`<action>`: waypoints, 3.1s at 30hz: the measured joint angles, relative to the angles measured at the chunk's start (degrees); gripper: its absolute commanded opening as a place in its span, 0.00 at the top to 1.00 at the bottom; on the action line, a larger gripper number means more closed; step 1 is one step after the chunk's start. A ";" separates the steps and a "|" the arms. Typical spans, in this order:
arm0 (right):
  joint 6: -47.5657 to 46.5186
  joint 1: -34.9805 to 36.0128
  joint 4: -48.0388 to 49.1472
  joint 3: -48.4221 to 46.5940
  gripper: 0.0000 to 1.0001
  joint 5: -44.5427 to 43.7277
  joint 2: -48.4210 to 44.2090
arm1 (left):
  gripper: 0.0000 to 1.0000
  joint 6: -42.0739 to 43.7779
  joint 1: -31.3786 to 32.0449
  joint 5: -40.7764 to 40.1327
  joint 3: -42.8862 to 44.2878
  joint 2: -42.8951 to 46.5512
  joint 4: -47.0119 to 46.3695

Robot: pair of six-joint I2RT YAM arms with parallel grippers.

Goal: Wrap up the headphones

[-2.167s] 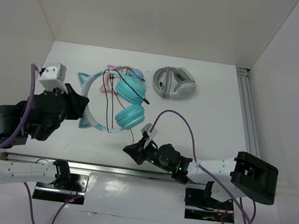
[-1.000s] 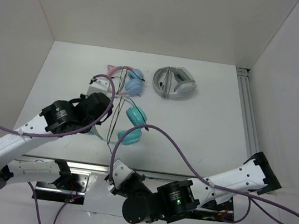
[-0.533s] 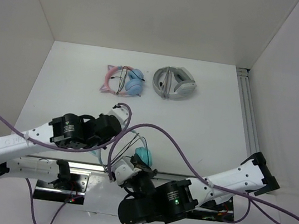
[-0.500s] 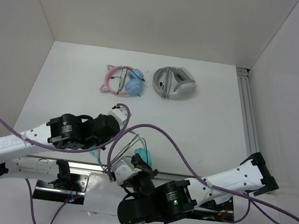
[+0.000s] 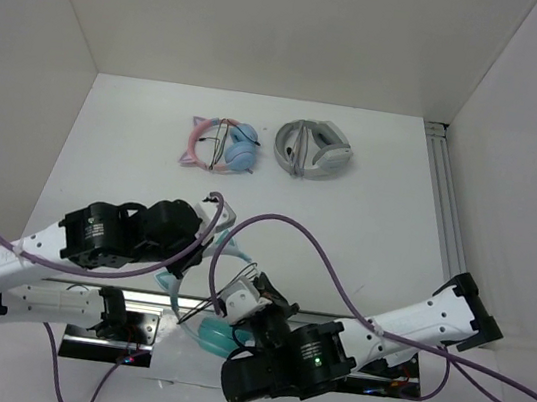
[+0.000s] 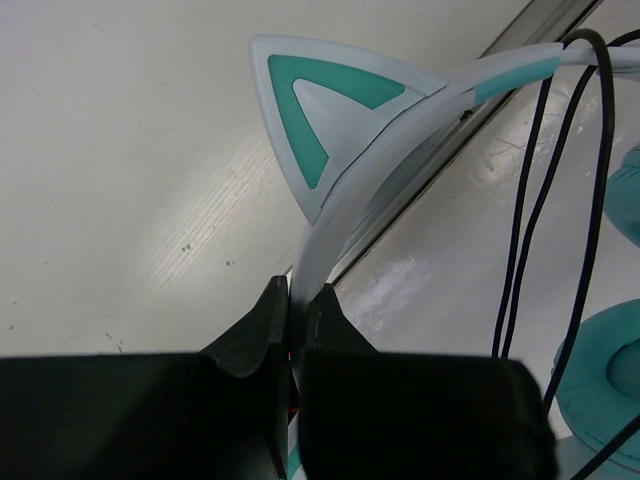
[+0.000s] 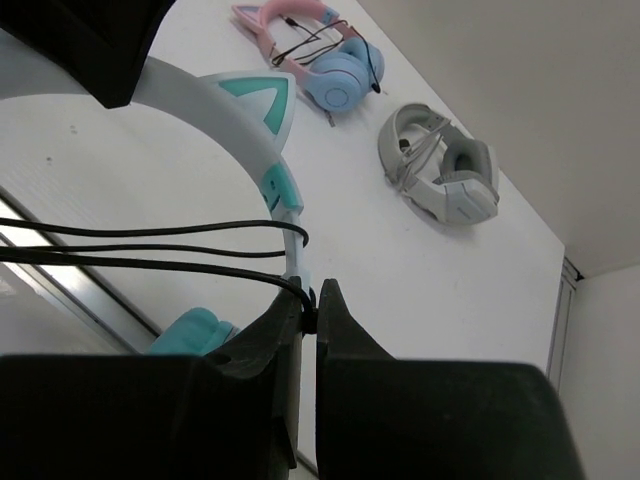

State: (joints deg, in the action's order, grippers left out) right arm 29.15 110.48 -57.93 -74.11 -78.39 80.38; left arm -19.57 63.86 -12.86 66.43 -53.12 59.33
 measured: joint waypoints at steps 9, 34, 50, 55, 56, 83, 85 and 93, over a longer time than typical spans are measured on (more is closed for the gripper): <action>1.51 -1.09 -0.26 3.61 0.87 2.25 -3.61 | 1.00 2.75 -0.02 3.19 1.42 -0.70 -0.17; -17.14 -16.39 21.75 16.68 0.63 19.28 -17.05 | 1.00 4.20 -0.55 4.87 3.34 -4.85 -1.66; -22.21 -22.77 24.30 17.99 0.36 21.84 -18.62 | 1.00 3.45 0.09 1.49 9.22 -3.89 7.61; -21.62 -23.12 24.33 18.08 0.14 20.92 -20.87 | 1.00 2.58 0.09 -1.11 10.03 -6.12 10.01; -21.44 -23.19 24.33 18.18 0.11 20.37 -21.66 | 1.00 2.54 0.09 -1.55 10.27 -6.99 10.14; -12.81 -23.37 29.24 18.34 0.00 23.39 -29.77 | 1.00 -3.74 -39.65 -0.11 2.32 -16.17 -10.64; -12.63 -23.37 29.44 19.28 0.00 24.22 -29.97 | 1.00 -4.63 -41.94 0.57 2.12 -16.57 -11.61; -12.44 -23.39 30.71 20.81 0.00 26.49 -30.12 | 1.00 -7.56 -58.27 1.25 1.62 -17.51 -14.03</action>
State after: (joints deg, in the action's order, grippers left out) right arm 16.71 87.09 -27.22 -53.30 -51.90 50.26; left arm -27.14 5.58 -11.62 68.05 -70.63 45.30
